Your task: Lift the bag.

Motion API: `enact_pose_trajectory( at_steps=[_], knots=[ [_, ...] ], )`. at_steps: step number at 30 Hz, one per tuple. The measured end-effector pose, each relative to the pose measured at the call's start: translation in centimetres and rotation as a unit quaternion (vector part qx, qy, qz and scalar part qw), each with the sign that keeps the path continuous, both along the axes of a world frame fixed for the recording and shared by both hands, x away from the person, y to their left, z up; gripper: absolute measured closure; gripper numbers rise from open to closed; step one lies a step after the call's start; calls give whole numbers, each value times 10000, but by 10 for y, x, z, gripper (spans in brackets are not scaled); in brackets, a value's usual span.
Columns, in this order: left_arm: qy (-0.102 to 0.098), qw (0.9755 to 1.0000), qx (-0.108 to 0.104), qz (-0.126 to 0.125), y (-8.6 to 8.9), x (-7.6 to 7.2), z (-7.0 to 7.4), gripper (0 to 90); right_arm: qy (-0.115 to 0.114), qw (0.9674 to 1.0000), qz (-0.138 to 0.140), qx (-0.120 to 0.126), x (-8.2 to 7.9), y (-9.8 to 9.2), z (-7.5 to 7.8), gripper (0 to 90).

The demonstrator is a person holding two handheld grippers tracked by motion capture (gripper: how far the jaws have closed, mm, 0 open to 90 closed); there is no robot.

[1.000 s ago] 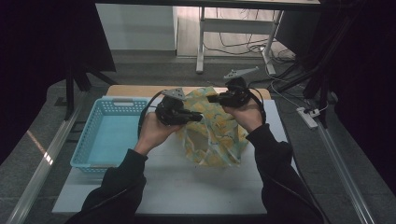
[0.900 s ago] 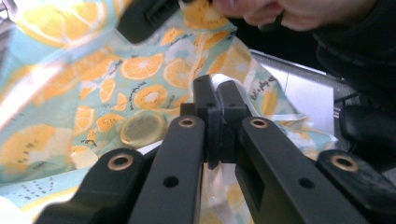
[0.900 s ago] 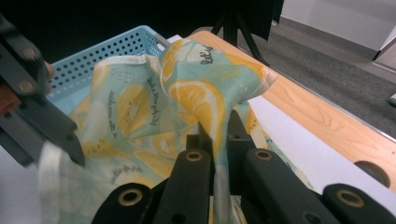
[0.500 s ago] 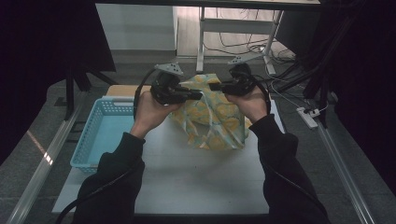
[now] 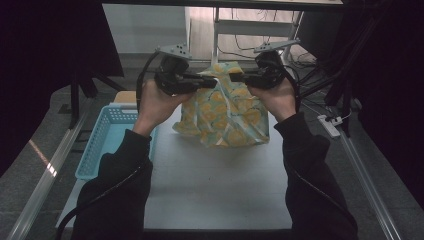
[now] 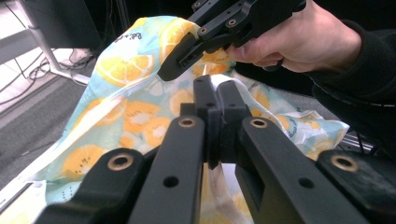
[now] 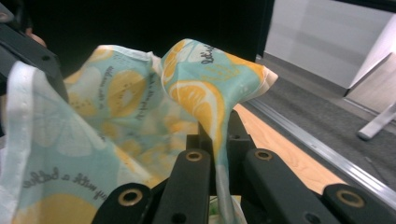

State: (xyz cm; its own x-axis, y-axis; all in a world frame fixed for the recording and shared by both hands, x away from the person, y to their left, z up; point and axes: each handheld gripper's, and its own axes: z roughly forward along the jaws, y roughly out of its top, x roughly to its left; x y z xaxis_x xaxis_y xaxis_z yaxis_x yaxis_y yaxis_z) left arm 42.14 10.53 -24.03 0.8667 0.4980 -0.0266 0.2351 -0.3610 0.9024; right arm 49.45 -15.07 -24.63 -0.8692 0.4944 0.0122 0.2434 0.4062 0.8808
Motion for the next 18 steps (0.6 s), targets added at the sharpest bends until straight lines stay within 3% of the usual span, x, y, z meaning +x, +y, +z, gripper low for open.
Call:
enact_pose_trajectory(
  at_steps=[4,10,14,18],
  knots=[
    [64,9998,112,179,-3,8,-5,899,-46,9997,-152,-165,5,1,-3,894],
    [242,9973,564,413,-11,24,-26,895,96,9989,-298,-351,18,4,-25,893],
    [400,9961,585,524,-12,37,-40,894,189,9983,-337,-427,24,8,-37,892],
    [422,9958,584,563,-13,42,-47,890,211,9982,-320,-471,26,12,-43,889]
  ],
)
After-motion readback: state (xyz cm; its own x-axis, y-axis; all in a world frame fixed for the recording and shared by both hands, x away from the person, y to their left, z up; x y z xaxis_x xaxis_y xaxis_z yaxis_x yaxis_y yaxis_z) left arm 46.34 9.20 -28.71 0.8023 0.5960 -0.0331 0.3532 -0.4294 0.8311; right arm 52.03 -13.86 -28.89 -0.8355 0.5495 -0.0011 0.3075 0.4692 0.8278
